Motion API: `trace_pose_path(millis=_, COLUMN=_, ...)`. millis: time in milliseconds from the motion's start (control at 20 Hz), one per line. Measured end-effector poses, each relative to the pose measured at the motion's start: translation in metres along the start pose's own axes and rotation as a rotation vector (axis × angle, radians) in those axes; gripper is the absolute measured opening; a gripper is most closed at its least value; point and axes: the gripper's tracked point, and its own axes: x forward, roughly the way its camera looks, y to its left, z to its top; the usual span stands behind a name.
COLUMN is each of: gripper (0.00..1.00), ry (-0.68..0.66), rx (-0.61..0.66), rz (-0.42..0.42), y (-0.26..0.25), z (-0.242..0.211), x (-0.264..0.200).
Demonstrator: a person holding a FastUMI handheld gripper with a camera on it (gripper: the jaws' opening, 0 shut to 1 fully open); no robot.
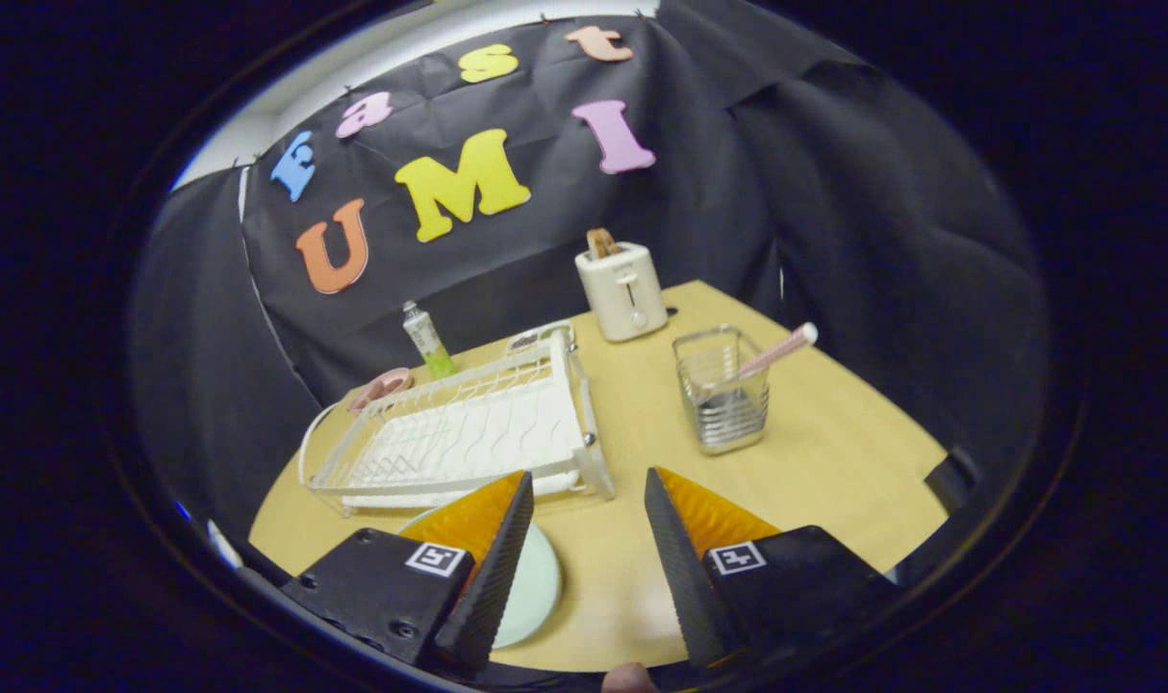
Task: Take the plate from the dish rack, then take the spoon from the basket and place it into the plate.
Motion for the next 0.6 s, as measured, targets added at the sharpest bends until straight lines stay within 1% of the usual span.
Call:
trace_pose_path(millis=100, gripper=0.78, ry=-0.075, rx=-0.063, rz=-0.05, y=-0.018, z=0.013, x=-0.005)
trace_pose_path(millis=150, gripper=0.79, ry=-0.1, rx=-0.077, rz=-0.052, y=-0.024, z=0.017, x=-0.007)
trace_pose_path(millis=250, gripper=0.81, ry=-0.134, rx=-0.084, rz=-0.061, y=-0.043, z=0.02, x=-0.003)
trace_pose_path(millis=350, gripper=0.81, ry=-0.174, rx=-0.094, rz=-0.104, y=-0.069, z=0.025, x=0.006)
trace_pose_path(millis=500, gripper=0.81, ry=-0.267, rx=-0.06, rz=-0.159, y=-0.105, z=0.038, x=0.02)
trace_pose_path(millis=600, gripper=0.81, ry=-0.299, rx=-0.017, rz=-0.162, y=-0.126, z=0.041, x=0.032)
